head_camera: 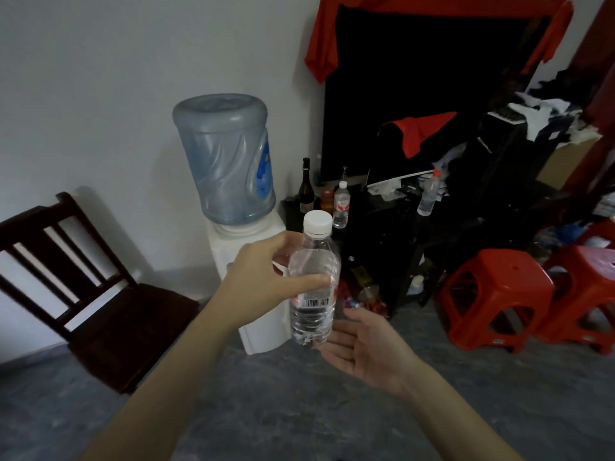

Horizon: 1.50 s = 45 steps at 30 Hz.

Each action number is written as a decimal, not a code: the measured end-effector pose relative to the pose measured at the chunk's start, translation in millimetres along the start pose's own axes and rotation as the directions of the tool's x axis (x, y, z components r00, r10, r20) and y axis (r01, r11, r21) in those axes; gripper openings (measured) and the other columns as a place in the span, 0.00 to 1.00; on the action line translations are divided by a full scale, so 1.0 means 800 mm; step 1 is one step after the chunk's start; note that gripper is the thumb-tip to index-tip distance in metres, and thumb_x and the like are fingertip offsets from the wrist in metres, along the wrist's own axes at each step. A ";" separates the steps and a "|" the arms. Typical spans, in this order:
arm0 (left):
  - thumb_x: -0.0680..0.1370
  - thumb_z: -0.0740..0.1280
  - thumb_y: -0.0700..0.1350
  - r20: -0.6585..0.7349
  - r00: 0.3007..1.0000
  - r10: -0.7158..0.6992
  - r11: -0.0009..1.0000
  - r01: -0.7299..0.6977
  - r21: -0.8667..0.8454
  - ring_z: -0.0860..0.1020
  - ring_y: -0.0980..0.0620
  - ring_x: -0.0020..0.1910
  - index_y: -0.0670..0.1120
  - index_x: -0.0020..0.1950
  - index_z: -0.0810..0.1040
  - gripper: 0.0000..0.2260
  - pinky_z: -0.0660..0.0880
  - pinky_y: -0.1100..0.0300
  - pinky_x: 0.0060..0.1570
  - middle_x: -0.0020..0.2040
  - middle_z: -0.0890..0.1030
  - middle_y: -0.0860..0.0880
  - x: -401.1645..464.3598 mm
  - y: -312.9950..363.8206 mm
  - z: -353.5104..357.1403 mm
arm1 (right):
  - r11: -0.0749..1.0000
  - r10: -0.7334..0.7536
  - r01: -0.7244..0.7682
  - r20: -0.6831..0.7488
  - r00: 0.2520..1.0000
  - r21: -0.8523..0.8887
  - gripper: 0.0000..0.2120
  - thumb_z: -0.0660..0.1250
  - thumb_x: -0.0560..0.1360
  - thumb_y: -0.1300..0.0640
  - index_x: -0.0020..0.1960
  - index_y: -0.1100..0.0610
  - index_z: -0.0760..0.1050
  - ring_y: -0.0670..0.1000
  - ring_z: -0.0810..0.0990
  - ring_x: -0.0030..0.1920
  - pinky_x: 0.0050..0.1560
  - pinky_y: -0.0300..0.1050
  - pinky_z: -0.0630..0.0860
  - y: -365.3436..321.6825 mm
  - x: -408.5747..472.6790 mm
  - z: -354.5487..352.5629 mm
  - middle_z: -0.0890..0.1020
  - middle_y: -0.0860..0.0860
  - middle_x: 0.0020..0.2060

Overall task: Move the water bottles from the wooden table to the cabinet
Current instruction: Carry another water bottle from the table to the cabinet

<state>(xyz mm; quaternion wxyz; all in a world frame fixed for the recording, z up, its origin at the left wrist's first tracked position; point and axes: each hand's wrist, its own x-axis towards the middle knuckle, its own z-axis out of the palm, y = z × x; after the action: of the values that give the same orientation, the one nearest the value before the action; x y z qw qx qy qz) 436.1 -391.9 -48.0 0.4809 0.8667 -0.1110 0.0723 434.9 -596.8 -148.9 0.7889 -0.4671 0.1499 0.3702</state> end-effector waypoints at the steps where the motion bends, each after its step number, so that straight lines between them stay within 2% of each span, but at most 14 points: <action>1: 0.63 0.76 0.65 -0.004 1.000 -0.004 1.000 0.004 0.003 0.82 0.64 0.50 0.66 0.56 0.77 0.23 0.79 0.60 0.50 0.51 0.84 0.64 0.023 0.000 0.005 | 1.000 0.002 -0.002 -0.007 1.000 0.006 0.24 0.62 0.78 0.49 0.66 0.66 0.76 0.57 0.82 0.55 0.55 0.48 0.80 -0.021 0.011 -0.006 0.82 0.62 0.61; 4: 0.65 0.79 0.59 0.002 1.000 -0.008 1.000 0.008 0.008 0.82 0.64 0.49 0.63 0.57 0.78 0.22 0.78 0.65 0.47 0.50 0.85 0.62 0.093 -0.001 0.019 | 1.000 0.018 -0.018 -0.009 1.000 0.010 0.23 0.60 0.79 0.50 0.65 0.65 0.76 0.55 0.85 0.50 0.50 0.47 0.81 -0.080 0.044 -0.025 0.84 0.61 0.58; 8: 0.66 0.80 0.54 -0.039 0.999 -0.011 1.000 0.011 -0.011 0.81 0.69 0.48 0.65 0.52 0.75 0.20 0.77 0.70 0.44 0.47 0.83 0.67 0.165 -0.007 0.036 | 1.000 0.017 -0.016 0.016 1.000 -0.017 0.21 0.59 0.80 0.51 0.65 0.64 0.75 0.55 0.85 0.52 0.54 0.48 0.79 -0.147 0.080 -0.049 0.84 0.60 0.57; 12: 0.66 0.80 0.56 -0.047 0.998 -0.029 1.000 0.029 0.000 0.82 0.65 0.46 0.62 0.54 0.78 0.19 0.78 0.66 0.44 0.46 0.85 0.63 0.229 -0.019 0.043 | 0.999 0.040 -0.041 0.042 0.998 0.013 0.20 0.58 0.81 0.51 0.61 0.66 0.77 0.55 0.87 0.46 0.54 0.49 0.78 -0.198 0.118 -0.066 0.85 0.61 0.54; 14: 0.67 0.80 0.55 -0.047 0.998 -0.033 0.999 0.034 0.015 0.83 0.64 0.44 0.59 0.55 0.79 0.19 0.77 0.67 0.42 0.45 0.85 0.62 0.256 -0.028 0.045 | 0.998 0.063 -0.065 0.048 0.997 0.026 0.21 0.58 0.81 0.51 0.60 0.67 0.77 0.56 0.87 0.45 0.53 0.50 0.79 -0.219 0.141 -0.072 0.85 0.62 0.53; 17: 0.67 0.80 0.53 -0.054 0.998 -0.042 0.998 0.045 0.051 0.83 0.64 0.43 0.54 0.55 0.81 0.19 0.75 0.72 0.42 0.44 0.85 0.60 0.295 -0.047 0.049 | 0.996 0.089 -0.090 0.042 0.995 0.016 0.21 0.58 0.81 0.51 0.61 0.67 0.77 0.56 0.87 0.46 0.53 0.50 0.80 -0.247 0.181 -0.081 0.85 0.62 0.53; 21: 0.67 0.81 0.51 -0.055 0.996 -0.068 0.996 0.071 0.055 0.83 0.64 0.43 0.51 0.57 0.81 0.21 0.74 0.73 0.43 0.45 0.86 0.57 0.349 -0.079 0.050 | 0.989 0.148 -0.147 0.020 0.989 -0.009 0.22 0.58 0.80 0.50 0.63 0.65 0.77 0.56 0.85 0.51 0.55 0.52 0.78 -0.278 0.239 -0.091 0.85 0.60 0.56; 26: 0.66 0.82 0.52 -0.039 0.994 -0.100 0.994 0.101 0.046 0.83 0.63 0.44 0.54 0.53 0.81 0.19 0.75 0.73 0.43 0.43 0.85 0.60 0.428 -0.128 0.047 | 0.979 0.193 -0.193 0.003 0.981 -0.067 0.23 0.60 0.78 0.50 0.65 0.65 0.76 0.59 0.81 0.62 0.56 0.52 0.77 -0.338 0.327 -0.097 0.83 0.61 0.59; 33: 0.66 0.80 0.57 0.017 0.990 -0.137 0.990 0.136 0.040 0.81 0.66 0.50 0.63 0.55 0.76 0.22 0.77 0.69 0.49 0.49 0.83 0.66 0.564 -0.196 0.033 | 0.974 0.197 -0.201 -0.046 0.979 -0.102 0.22 0.60 0.79 0.48 0.64 0.61 0.77 0.57 0.80 0.62 0.68 0.56 0.70 -0.431 0.451 -0.090 0.85 0.57 0.57; 37: 0.65 0.80 0.57 0.078 0.982 -0.173 0.985 0.173 0.007 0.80 0.67 0.52 0.65 0.56 0.75 0.23 0.76 0.69 0.51 0.52 0.84 0.64 0.624 -0.243 0.040 | 0.975 0.218 -0.222 -0.095 0.971 -0.029 0.22 0.61 0.79 0.46 0.65 0.60 0.76 0.56 0.80 0.62 0.69 0.58 0.68 -0.452 0.516 -0.098 0.85 0.56 0.58; 41: 0.63 0.82 0.58 0.100 0.963 -0.250 0.963 0.258 -0.080 0.81 0.64 0.55 0.61 0.62 0.77 0.29 0.78 0.60 0.56 0.54 0.84 0.63 0.654 -0.298 0.056 | 0.962 0.261 -0.245 -0.139 0.955 0.119 0.24 0.64 0.78 0.45 0.65 0.61 0.76 0.58 0.79 0.63 0.64 0.56 0.72 -0.447 0.571 -0.114 0.83 0.58 0.60; 43: 0.62 0.82 0.56 0.084 0.956 -0.283 0.951 0.291 -0.107 0.82 0.65 0.54 0.62 0.59 0.77 0.28 0.80 0.61 0.55 0.53 0.84 0.65 0.661 -0.324 0.066 | 0.947 0.279 -0.247 -0.145 0.949 0.207 0.26 0.65 0.77 0.44 0.65 0.64 0.75 0.60 0.77 0.64 0.62 0.54 0.73 -0.445 0.595 -0.119 0.80 0.61 0.62; 45: 0.62 0.82 0.55 0.061 0.949 -0.310 0.942 0.316 -0.114 0.82 0.66 0.53 0.64 0.57 0.76 0.27 0.80 0.62 0.53 0.52 0.84 0.65 0.663 -0.346 0.077 | 0.938 0.290 -0.246 -0.161 0.943 0.244 0.27 0.65 0.77 0.45 0.65 0.65 0.74 0.60 0.76 0.65 0.66 0.54 0.72 -0.442 0.618 -0.126 0.79 0.62 0.63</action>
<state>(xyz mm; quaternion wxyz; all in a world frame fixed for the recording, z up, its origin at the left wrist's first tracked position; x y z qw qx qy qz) 1021.7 -367.6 -183.7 0.5361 0.8435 0.0136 -0.0304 1038.6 -565.1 -268.1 0.7592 -0.3857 0.3289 0.4084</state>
